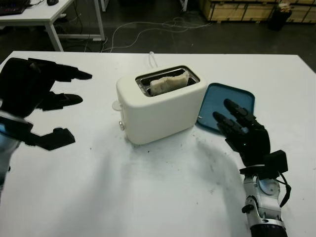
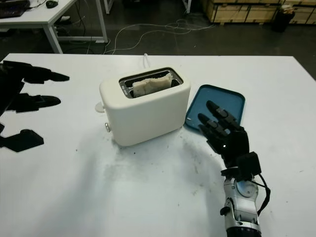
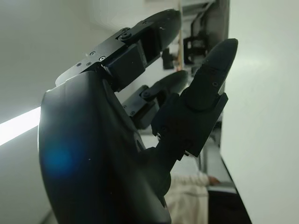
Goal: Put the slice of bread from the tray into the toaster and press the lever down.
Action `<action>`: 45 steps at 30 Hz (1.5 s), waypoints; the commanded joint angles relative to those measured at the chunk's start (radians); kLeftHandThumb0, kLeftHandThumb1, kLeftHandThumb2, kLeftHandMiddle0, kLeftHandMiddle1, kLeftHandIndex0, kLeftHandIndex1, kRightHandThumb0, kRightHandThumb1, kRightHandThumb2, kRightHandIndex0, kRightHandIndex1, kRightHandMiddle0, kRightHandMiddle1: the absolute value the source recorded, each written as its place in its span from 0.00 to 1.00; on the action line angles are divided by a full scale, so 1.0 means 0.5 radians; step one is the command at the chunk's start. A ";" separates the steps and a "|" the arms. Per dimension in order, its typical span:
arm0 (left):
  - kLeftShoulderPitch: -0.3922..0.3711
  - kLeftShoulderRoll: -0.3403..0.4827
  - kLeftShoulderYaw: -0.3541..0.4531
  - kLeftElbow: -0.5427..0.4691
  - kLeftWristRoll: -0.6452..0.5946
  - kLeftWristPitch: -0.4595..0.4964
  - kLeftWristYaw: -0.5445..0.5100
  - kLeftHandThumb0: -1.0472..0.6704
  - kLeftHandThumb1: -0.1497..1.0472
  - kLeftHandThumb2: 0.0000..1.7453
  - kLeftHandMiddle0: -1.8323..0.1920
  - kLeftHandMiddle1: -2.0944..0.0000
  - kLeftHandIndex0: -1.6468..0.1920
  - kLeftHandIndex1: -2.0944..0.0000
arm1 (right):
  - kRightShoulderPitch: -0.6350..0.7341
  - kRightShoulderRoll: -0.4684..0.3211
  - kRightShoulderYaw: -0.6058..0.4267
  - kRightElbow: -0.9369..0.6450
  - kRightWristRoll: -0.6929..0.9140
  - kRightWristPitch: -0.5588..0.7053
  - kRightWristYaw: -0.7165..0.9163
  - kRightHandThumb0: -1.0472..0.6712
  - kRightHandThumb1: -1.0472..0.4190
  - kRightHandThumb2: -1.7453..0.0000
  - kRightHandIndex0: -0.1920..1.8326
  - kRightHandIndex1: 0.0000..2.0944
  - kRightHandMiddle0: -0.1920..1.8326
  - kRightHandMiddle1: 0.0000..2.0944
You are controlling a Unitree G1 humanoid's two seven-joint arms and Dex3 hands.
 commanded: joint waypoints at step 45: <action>-0.424 -0.130 -0.403 0.532 0.353 -0.126 0.202 0.40 0.76 0.00 0.40 0.49 0.12 0.99 | 0.023 0.037 0.014 -0.021 0.017 0.042 0.010 0.32 0.09 1.00 0.47 0.00 0.45 0.00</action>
